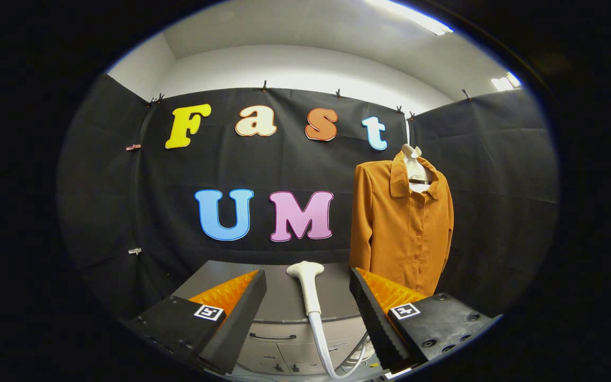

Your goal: Iron the clothes twice with a garment steamer, once on the left side and once on the right side.

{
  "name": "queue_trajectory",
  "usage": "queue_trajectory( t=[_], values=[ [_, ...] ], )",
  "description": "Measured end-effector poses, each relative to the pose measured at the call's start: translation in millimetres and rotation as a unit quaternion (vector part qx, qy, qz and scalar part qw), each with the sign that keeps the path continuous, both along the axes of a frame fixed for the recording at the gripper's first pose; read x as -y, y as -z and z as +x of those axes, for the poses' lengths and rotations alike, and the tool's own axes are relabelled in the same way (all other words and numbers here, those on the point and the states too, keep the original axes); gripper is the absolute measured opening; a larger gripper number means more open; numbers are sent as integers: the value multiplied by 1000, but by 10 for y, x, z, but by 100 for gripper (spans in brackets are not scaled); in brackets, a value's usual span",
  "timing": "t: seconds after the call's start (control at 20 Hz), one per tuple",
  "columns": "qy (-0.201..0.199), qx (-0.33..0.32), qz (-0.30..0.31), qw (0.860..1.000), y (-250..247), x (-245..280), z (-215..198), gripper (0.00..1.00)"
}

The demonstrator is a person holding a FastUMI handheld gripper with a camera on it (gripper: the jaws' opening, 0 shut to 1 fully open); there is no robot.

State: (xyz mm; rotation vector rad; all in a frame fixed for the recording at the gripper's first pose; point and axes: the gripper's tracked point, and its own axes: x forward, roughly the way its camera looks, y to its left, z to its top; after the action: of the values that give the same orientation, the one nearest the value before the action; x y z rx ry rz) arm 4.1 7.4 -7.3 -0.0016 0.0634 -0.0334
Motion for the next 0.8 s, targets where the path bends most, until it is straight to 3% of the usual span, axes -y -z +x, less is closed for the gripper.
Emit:
queue_trajectory(
  t=[0.8],
  values=[
    [27, -39, -7, 999, 263, -140, 134, 98]
  ],
)
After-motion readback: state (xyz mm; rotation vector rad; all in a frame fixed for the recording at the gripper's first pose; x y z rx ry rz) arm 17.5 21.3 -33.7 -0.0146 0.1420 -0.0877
